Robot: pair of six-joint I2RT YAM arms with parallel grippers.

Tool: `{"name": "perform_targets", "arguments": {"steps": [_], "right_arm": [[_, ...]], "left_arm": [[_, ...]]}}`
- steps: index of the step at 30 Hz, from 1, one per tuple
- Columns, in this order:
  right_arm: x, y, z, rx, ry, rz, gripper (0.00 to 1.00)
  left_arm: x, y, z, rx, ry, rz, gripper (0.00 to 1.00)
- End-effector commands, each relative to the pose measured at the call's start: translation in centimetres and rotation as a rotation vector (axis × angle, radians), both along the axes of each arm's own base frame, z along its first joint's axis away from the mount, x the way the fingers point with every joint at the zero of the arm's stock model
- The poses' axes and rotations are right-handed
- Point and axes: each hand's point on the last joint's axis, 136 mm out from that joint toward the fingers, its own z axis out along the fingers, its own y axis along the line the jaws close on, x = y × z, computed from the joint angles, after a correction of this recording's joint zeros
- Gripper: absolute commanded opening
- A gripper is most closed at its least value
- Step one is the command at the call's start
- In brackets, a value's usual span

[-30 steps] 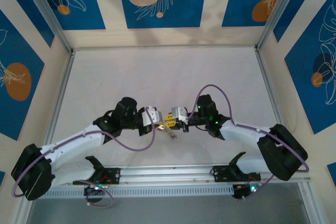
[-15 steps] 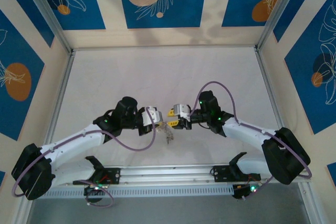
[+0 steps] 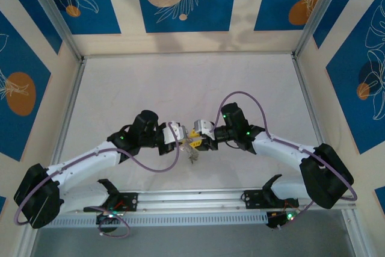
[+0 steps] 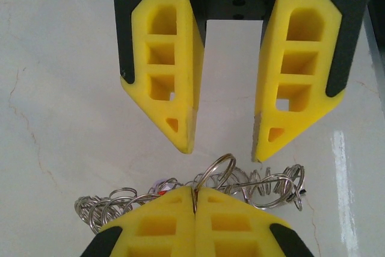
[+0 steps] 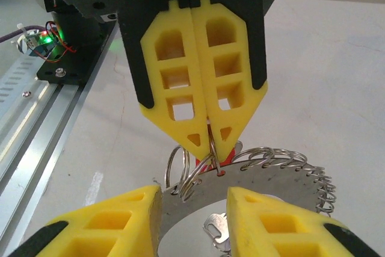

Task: Put the keys on the keyring

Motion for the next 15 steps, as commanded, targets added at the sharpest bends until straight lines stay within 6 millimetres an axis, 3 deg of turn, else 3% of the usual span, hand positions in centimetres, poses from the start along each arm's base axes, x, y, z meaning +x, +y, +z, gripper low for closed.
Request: {"name": "perform_targets", "arguments": {"steps": [1, 15], "right_arm": [[0.4, 0.7, 0.1, -0.016, 0.038, -0.023, 0.3], [2.0, 1.3, 0.3, -0.004, 0.02, -0.118, 0.1]], "left_arm": [[0.0, -0.6, 1.5, -0.027, -0.03, -0.015, 0.0], [0.0, -0.5, 1.6, -0.033, -0.024, -0.007, 0.0]]}}
